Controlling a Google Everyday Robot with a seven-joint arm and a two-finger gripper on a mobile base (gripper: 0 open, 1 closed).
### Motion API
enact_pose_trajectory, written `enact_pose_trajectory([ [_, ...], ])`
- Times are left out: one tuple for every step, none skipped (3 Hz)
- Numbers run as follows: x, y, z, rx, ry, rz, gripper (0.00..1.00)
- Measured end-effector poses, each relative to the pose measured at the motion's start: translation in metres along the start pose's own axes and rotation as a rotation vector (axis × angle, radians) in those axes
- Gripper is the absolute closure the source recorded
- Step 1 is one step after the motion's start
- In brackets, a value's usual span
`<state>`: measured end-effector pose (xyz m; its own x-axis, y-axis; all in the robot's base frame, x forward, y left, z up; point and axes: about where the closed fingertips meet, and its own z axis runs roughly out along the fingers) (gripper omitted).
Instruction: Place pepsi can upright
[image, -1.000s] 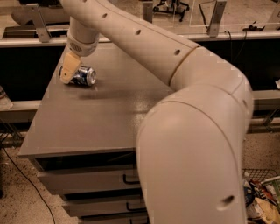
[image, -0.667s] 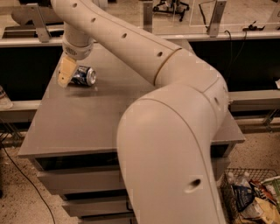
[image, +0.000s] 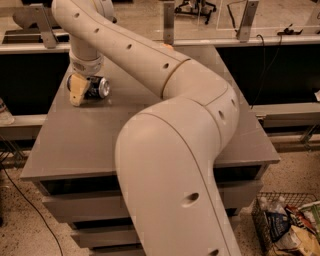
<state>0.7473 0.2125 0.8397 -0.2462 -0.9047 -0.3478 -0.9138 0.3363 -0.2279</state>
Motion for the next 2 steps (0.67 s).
enact_pose_trajectory([
  [0.000,-0.002,-0.002,0.002,0.016,0.007,0.39],
  [-0.007,-0.007,-0.023,0.038,-0.009,-0.014,0.63],
])
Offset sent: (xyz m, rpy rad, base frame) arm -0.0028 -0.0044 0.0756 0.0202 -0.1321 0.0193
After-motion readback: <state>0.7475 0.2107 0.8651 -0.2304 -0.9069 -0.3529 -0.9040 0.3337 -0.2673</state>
